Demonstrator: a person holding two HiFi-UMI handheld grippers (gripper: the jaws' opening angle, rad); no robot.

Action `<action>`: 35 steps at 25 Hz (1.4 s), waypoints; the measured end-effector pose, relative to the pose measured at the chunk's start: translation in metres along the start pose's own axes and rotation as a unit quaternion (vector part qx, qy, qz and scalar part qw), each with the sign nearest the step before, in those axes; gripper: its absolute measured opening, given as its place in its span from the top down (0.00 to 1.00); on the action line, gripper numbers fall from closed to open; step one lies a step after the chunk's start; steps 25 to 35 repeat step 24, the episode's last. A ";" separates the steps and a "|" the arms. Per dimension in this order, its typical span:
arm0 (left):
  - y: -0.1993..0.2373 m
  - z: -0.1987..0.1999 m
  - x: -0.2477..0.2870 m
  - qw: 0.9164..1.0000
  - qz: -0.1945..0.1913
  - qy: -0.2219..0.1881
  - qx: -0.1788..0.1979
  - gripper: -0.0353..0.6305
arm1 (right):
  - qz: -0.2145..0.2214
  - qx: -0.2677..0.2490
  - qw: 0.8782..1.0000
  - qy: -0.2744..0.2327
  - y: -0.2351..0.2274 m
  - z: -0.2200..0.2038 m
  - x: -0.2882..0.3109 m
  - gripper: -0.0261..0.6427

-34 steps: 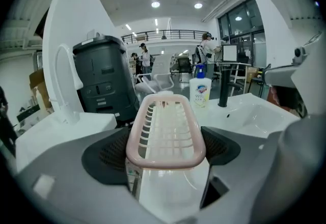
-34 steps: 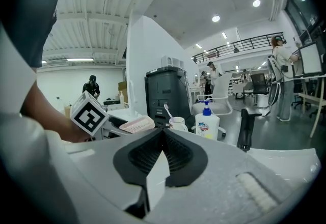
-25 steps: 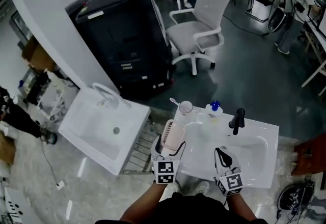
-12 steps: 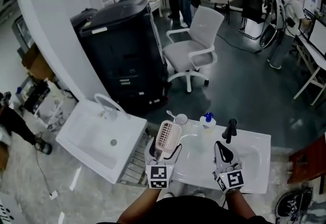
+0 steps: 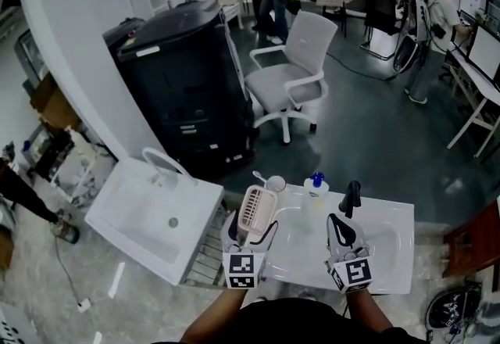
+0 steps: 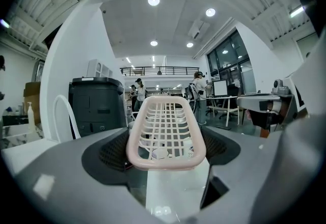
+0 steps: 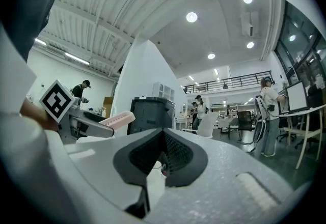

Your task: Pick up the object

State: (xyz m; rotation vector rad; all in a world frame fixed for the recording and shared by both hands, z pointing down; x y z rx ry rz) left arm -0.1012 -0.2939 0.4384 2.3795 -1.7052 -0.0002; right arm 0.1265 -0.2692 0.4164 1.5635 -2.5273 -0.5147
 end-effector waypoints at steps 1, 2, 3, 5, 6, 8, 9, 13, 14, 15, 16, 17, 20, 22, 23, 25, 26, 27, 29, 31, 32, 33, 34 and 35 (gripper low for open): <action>0.001 -0.001 0.001 1.000 -0.001 0.002 -0.001 0.25 | -0.002 -0.007 1.000 0.002 0.000 0.001 0.000 0.96; 0.001 -0.002 0.002 1.000 -0.002 0.003 -0.003 0.25 | -0.005 -0.013 1.000 0.004 0.000 0.002 0.000 0.96; 0.002 -0.003 0.002 1.000 -0.002 0.005 -0.005 0.25 | -0.008 -0.016 1.000 0.005 0.000 0.003 0.001 0.96; 0.002 -0.004 0.004 1.000 -0.002 0.007 -0.006 0.25 | -0.011 -0.015 1.000 0.006 -0.002 0.004 0.001 0.96; 0.002 -0.005 0.004 1.000 -0.002 0.008 -0.006 0.25 | -0.011 -0.013 1.000 0.008 -0.003 0.004 0.001 0.96; 0.001 -0.006 0.005 1.000 -0.003 0.010 -0.008 0.25 | -0.009 -0.011 1.000 0.013 -0.004 0.002 0.002 0.96; 0.001 -0.007 0.006 1.000 -0.003 0.012 -0.009 0.25 | -0.009 -0.009 1.000 0.015 -0.005 0.000 0.002 0.96; -0.001 -0.010 0.005 1.000 -0.001 0.012 -0.011 0.25 | -0.008 -0.003 1.000 0.020 -0.007 -0.004 0.001 0.96; 0.000 -0.011 0.005 1.000 0.000 0.013 -0.011 0.25 | -0.008 -0.002 1.000 0.020 -0.007 -0.005 0.001 0.96; 0.001 -0.012 0.005 1.000 0.002 0.014 -0.011 0.25 | -0.007 -0.002 1.000 0.020 -0.007 -0.005 0.001 0.96; 0.002 -0.013 0.005 1.000 0.003 0.015 -0.010 0.25 | -0.007 -0.001 1.000 0.019 -0.007 -0.005 0.002 0.96; 0.002 -0.014 0.004 1.000 0.005 0.017 -0.010 0.25 | -0.007 0.000 1.000 0.018 -0.007 -0.005 0.001 0.96; 0.003 -0.016 0.002 1.000 0.007 0.019 -0.010 0.25 | -0.007 0.003 1.000 0.018 -0.008 -0.006 0.000 0.96; 0.002 -0.017 0.001 1.000 0.007 0.019 -0.009 0.25 | -0.008 0.003 1.000 0.019 -0.008 -0.007 -0.001 0.96; 0.002 -0.017 0.001 1.000 0.007 0.019 -0.009 0.25 | -0.008 0.003 1.000 0.020 -0.008 -0.008 -0.001 0.96; 0.002 -0.018 0.001 1.000 0.007 0.019 -0.009 0.25 | -0.008 0.003 1.000 0.020 -0.009 -0.008 -0.001 0.96; 0.002 -0.018 0.001 1.000 0.007 0.019 -0.009 0.25 | -0.008 0.003 1.000 0.020 -0.009 -0.008 -0.001 0.96; 0.002 -0.018 0.001 1.000 0.007 0.019 -0.009 0.25 | -0.008 0.003 1.000 0.020 -0.009 -0.008 -0.001 0.96; 0.002 -0.018 0.001 1.000 0.007 0.019 -0.009 0.25 | -0.008 0.003 1.000 0.020 -0.009 -0.008 -0.001 0.96; 0.002 -0.018 0.001 1.000 0.007 0.019 -0.009 0.25 | -0.008 0.003 1.000 0.020 -0.009 -0.008 -0.001 0.96; 0.002 -0.018 0.001 1.000 0.007 0.019 -0.009 0.25 | -0.008 0.003 1.000 0.020 -0.009 -0.008 -0.001 0.96; 0.002 -0.018 0.001 1.000 0.007 0.019 -0.009 0.25 | -0.008 0.003 1.000 0.020 -0.009 -0.008 -0.001 0.96; 0.002 -0.018 0.001 1.000 0.007 0.019 -0.009 0.25 | -0.008 0.003 1.000 0.020 -0.009 -0.008 -0.001 0.96; 0.002 -0.018 0.001 1.000 0.007 0.019 -0.009 0.25 | -0.008 0.003 1.000 0.020 -0.009 -0.008 -0.001 0.96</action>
Point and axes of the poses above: the fingertips, and each gripper's own axes: x forward along the fingers, y to its left, z out of its top, the point moved 5 cm from there along -x, backward along the fingers, and after that the axes turned 14 degrees about -x, right-handed, at the moved point
